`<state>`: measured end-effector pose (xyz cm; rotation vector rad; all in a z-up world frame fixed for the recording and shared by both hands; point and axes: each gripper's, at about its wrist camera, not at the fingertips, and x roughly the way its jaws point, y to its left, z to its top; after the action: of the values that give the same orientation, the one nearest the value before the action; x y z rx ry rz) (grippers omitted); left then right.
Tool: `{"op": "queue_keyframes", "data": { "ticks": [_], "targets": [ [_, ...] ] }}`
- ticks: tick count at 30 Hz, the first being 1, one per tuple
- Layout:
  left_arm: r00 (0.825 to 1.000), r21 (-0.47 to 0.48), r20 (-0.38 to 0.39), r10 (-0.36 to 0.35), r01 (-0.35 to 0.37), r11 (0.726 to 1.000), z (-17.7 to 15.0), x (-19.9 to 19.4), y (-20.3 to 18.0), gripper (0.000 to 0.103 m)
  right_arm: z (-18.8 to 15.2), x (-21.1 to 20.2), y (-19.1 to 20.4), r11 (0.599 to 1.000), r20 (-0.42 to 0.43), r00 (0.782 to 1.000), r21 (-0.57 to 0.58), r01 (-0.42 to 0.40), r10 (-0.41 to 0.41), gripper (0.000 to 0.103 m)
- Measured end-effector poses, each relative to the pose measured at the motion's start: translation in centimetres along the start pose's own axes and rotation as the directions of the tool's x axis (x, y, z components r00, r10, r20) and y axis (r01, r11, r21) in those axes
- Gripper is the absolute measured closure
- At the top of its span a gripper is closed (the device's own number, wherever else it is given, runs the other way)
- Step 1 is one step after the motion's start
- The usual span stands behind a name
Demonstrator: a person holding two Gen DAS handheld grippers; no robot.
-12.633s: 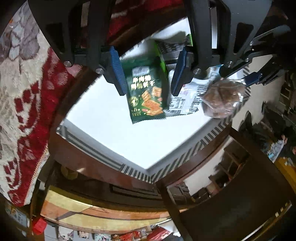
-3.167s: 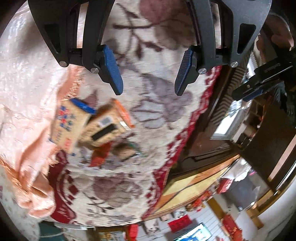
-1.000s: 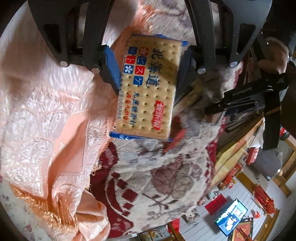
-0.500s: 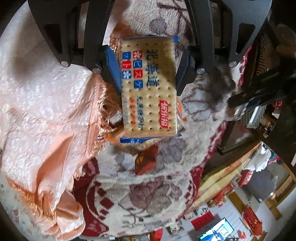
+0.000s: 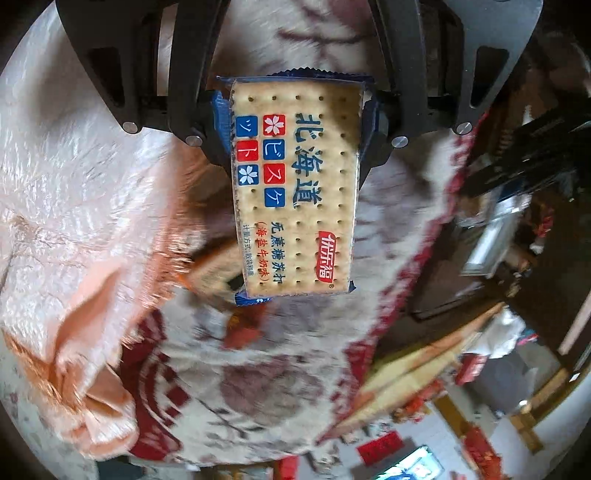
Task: Organize snacks
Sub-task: 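Carry the cracker pack and biscuit pack over the white tray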
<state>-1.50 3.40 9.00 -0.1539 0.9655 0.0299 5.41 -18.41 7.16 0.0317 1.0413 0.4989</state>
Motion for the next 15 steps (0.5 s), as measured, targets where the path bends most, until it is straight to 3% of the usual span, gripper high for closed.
{"op": "queue_keyframes", "data": {
  "ticks": [15],
  "targets": [
    [0.987, -0.105, 0.072, 0.144, -0.136, 0.985, -3.3, -5.4, 6.3, 0.051, -3.2, 0.5, 11.8, 0.976, -0.065, 0.989, -0.165, -0.144, 0.135, 0.049]
  ]
}}
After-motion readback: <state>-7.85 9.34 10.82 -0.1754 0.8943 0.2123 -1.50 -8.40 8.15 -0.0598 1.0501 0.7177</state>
